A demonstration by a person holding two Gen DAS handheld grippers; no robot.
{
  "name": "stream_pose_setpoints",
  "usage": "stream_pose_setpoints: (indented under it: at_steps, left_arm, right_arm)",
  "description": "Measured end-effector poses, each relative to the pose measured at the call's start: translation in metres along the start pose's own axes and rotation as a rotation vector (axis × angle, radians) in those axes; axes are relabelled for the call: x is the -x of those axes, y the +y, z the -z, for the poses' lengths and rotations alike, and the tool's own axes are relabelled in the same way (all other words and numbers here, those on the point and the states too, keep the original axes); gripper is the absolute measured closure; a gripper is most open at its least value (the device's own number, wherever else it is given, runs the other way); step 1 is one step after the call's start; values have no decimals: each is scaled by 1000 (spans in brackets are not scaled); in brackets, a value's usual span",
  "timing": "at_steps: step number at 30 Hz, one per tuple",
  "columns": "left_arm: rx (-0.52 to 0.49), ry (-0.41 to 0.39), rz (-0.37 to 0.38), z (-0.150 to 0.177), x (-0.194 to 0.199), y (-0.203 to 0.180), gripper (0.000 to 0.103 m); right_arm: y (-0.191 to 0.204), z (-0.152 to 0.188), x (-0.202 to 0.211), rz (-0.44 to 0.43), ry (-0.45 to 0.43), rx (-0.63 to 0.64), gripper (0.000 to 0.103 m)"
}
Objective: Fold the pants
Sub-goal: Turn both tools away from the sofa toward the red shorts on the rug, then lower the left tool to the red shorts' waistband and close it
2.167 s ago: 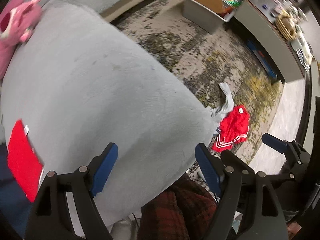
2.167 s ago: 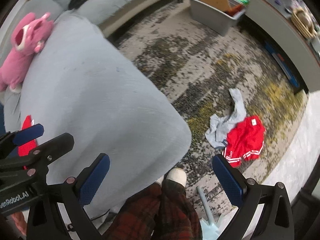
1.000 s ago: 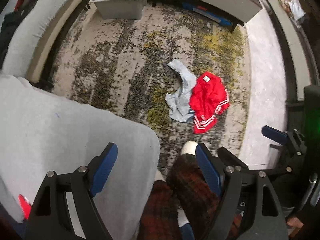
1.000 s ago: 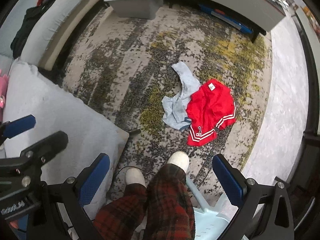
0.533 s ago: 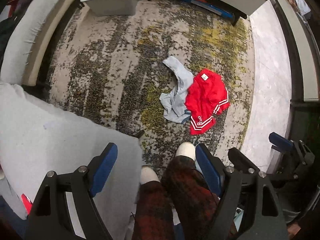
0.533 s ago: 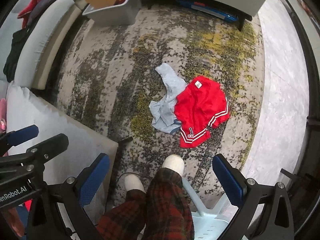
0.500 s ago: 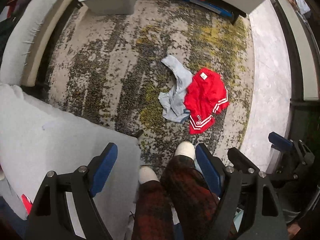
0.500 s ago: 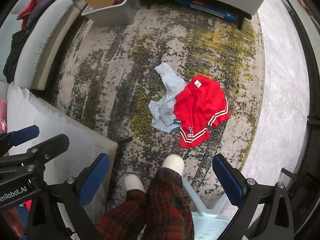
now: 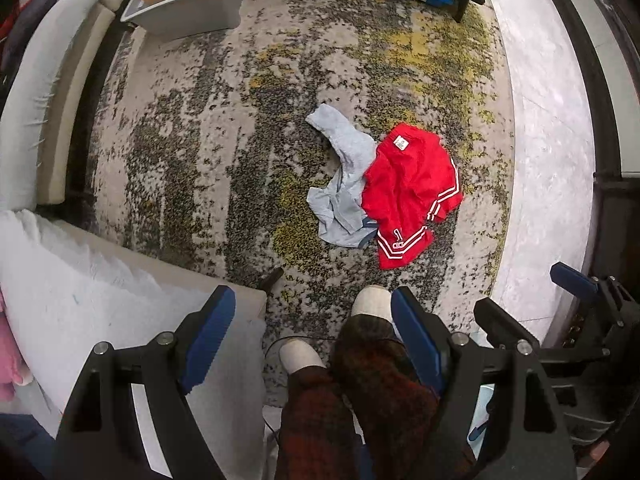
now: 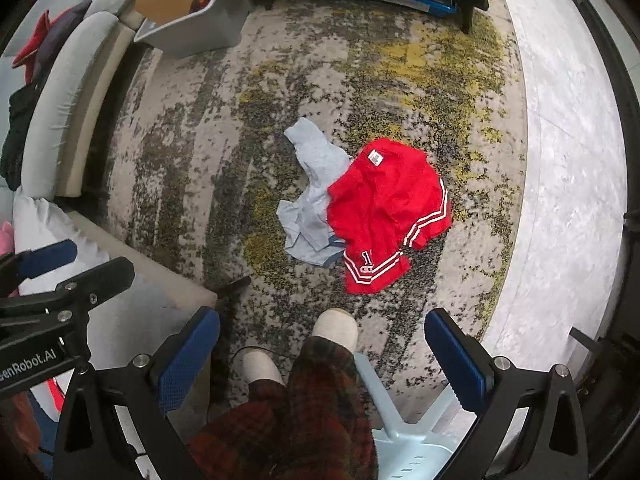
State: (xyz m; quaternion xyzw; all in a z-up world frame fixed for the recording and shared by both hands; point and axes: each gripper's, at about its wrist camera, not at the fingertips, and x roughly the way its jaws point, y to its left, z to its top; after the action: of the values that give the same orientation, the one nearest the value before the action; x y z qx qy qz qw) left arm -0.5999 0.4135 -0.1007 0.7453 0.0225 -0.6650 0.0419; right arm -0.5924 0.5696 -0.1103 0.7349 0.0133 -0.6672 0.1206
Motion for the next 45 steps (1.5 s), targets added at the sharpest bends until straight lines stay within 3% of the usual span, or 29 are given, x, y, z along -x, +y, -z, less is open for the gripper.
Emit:
stream_pose_setpoints:
  at_steps: [8, 15, 21, 25, 30, 33, 37, 39, 42, 45]
  left_arm:
    - [-35, 13, -2, -10, -20, -15, 25]
    - [-36, -8, 126, -17, -55, -17, 25]
    - [-86, 22, 201, -41, -107, -31, 33]
    - [-132, 22, 114, -55, -139, -48, 33]
    - [-172, -58, 71, -66, -163, -64, 33]
    - [-190, -111, 11, -69, -181, -75, 38]
    - [-213, -90, -45, -72, -211, -86, 42]
    - [-182, -62, -32, -70, -227, -86, 43]
    - [-112, -14, 46, -70, -243, -81, 43]
    - [-73, 21, 49, -72, -258, -77, 43]
  right_arm:
    - [-30, -9, -9, 31, -39, -41, 2]
    - [-47, -20, -25, 64, -68, -85, 3]
    - [-57, -20, -50, 97, -53, -130, 3]
    - [-69, -25, -70, 64, -62, -173, 3]
    - [-78, -29, -96, 44, -111, -166, 5]
    - [-86, -34, -114, 34, -130, -152, 21]
    - [-97, -38, -140, 44, -153, -138, 29]
    - [-101, -39, -150, 50, -160, -137, 29]
    - [-107, -38, -166, 32, -164, -148, 29]
    - [-108, -39, -180, 46, -164, -130, 29]
